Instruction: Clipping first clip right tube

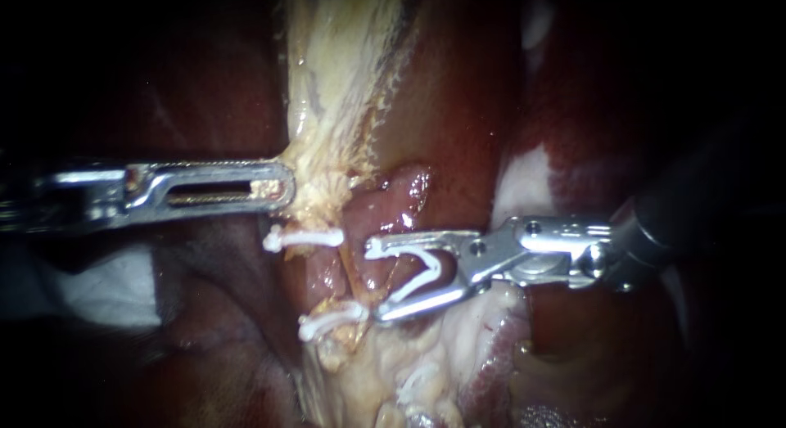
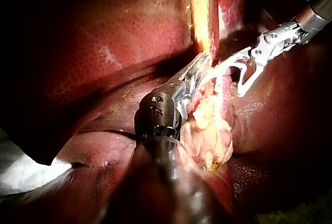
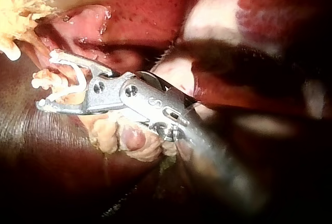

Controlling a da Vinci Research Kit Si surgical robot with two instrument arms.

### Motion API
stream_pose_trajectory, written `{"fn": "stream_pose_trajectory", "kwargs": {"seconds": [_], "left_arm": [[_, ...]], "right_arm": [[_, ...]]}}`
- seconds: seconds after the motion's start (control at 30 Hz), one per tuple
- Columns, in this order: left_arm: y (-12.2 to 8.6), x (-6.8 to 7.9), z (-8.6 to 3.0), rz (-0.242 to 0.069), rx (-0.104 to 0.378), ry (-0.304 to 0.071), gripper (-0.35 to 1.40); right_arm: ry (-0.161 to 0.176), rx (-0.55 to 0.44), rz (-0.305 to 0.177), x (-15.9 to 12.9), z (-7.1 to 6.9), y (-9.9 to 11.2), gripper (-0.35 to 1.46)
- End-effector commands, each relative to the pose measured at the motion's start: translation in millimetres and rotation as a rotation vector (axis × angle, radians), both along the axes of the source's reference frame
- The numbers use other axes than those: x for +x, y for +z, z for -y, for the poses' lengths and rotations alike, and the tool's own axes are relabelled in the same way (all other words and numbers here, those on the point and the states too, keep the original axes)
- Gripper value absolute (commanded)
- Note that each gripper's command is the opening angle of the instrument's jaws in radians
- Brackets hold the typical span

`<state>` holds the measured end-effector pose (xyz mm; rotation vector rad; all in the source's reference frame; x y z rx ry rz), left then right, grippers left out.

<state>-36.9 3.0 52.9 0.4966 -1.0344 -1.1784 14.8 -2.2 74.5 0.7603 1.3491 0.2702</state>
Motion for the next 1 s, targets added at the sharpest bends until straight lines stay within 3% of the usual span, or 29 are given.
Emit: {"fn": "stream_pose_trajectory", "kwargs": {"seconds": [0.03, 0.43, 0.67, 1.0], "left_arm": [[-0.1, 0.0, 0.0, 0.0, 0.0, 0.0, -0.35], [-0.3, -0.1, 0.2, -0.001, 0.0, 0.0, -0.35], [-0.4, -0.2, 0.2, -0.001, 0.0, -0.001, -0.35], [-0.3, -0.2, 0.2, -0.001, 0.0, -0.001, -0.35]], "right_arm": [[-0.007, 0.002, -0.003, 0.3, 0.1, 0.3, 0.58], [-0.011, 0.007, 0.007, 0.8, -0.5, 2.7, 0.58], [-0.014, 0.013, 0.01, 1.9, 0.0, 3.4, 0.58], [-0.071, 0.047, -0.03, 2.7, 0.9, 2.8, 0.56]]}}
